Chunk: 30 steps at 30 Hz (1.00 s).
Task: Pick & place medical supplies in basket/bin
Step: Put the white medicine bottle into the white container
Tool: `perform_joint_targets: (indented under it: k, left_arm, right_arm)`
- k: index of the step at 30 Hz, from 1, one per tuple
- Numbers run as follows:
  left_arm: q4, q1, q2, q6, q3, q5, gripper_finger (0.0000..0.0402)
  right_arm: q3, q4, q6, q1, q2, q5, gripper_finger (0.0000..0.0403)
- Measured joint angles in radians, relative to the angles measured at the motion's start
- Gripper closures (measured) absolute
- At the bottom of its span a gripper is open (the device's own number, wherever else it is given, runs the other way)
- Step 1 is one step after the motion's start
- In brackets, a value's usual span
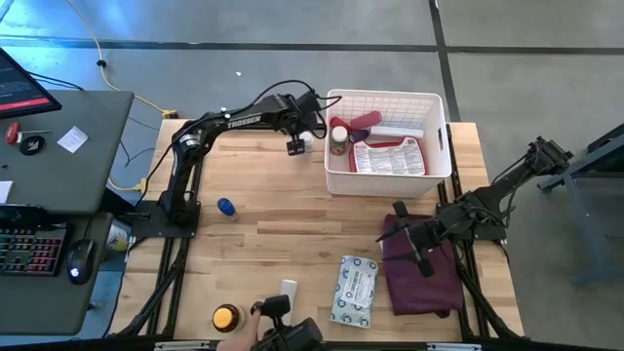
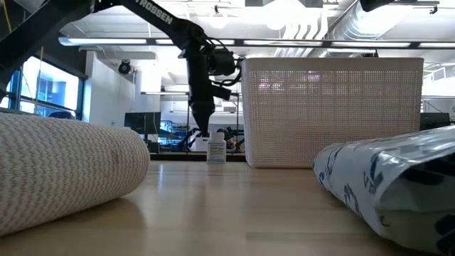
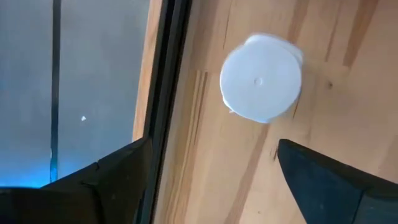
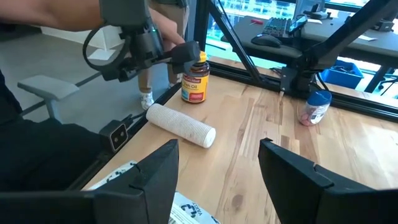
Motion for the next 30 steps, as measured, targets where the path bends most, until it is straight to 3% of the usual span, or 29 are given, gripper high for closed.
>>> perform_joint_targets:
  k: [14, 21, 30]
  left_arm:
    - [0.145, -0.013, -0.007, 0.109, -0.001, 0.052, 0.0004]
    - [0.150, -0.018, 0.005, 0.093, 0.001, 0.164, 0.0006]
    - [0.119, -0.019, 0.047, 0.024, 0.000, 0.119, 0.0007]
  right_arm:
    - [0.000, -0.035, 0.000, 0.000, 0.000, 0.003, 0.0192]
    - [0.000, -0.038, 0.000, 0.000, 0.000, 0.024, 0.0192]
    - [0.000, -0.029, -0.005, -0.001, 0.000, 0.026, 0.0192]
